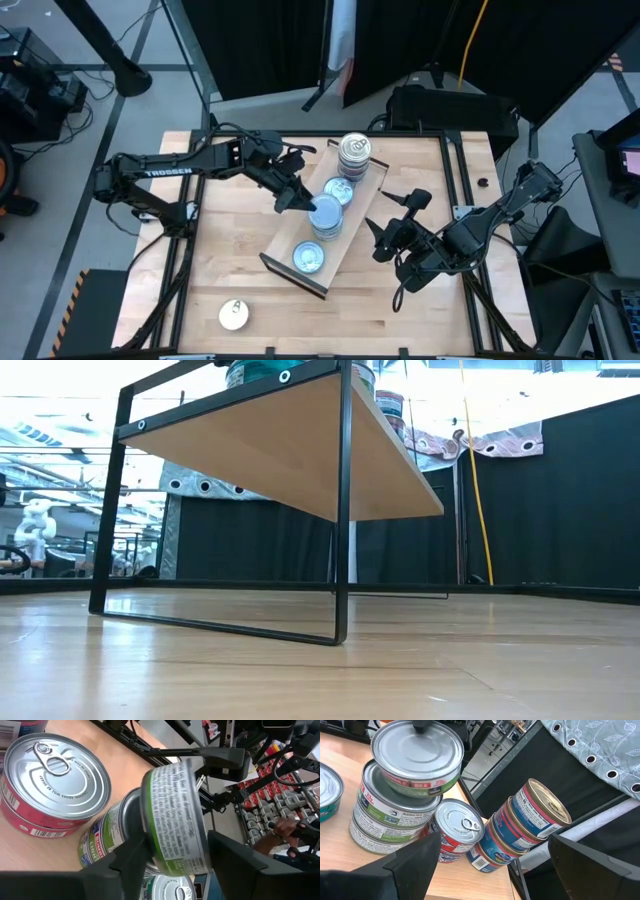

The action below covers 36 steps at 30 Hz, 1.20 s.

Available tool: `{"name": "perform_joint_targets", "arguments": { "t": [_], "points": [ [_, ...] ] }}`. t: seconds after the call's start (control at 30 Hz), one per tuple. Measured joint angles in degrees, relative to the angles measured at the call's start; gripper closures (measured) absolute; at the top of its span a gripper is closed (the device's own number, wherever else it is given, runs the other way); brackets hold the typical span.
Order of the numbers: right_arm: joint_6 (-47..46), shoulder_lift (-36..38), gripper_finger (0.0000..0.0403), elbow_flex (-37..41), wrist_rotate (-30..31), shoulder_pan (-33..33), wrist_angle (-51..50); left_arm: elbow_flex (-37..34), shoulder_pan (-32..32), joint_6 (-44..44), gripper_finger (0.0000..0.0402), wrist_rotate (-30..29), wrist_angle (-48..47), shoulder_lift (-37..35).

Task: Stack canned seafood by type on shelf
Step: Stack the green tuna can on top of the green tuna can on the shelf, then stack the blue tuna can on top of the blue tuna can on the shelf

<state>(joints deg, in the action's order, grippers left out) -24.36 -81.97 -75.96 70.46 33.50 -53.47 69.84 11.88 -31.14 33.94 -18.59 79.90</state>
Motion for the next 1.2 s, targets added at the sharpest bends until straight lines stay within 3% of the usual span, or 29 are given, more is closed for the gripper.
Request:
{"name": "perform_joint_targets", "arguments": {
  "t": [0.27,0.93,1.1,1.2],
  "points": [
    [0.0,0.0,0.0041,0.0,0.0,0.0,0.0,0.0,0.0,0.5,0.0164,-1.3,0.0,0.0],
    [-0.5,0.0,0.0041,0.0,0.0,0.0,0.0,0.0,-1.1,6.4,0.0163,-7.6,2.4,0.0],
    [-0.5,0.0,0.0041,0.0,-0.2,0.0,0.0,0.0,-0.1,7.4,0.0163,-7.4,2.5,-4.1],
    [-0.5,0.0,0.0041,0.0,-1.1,0.0,0.0,0.7,0.3,9.3,0.0164,-7.9,-3.1,-9.0]
  ]
}}
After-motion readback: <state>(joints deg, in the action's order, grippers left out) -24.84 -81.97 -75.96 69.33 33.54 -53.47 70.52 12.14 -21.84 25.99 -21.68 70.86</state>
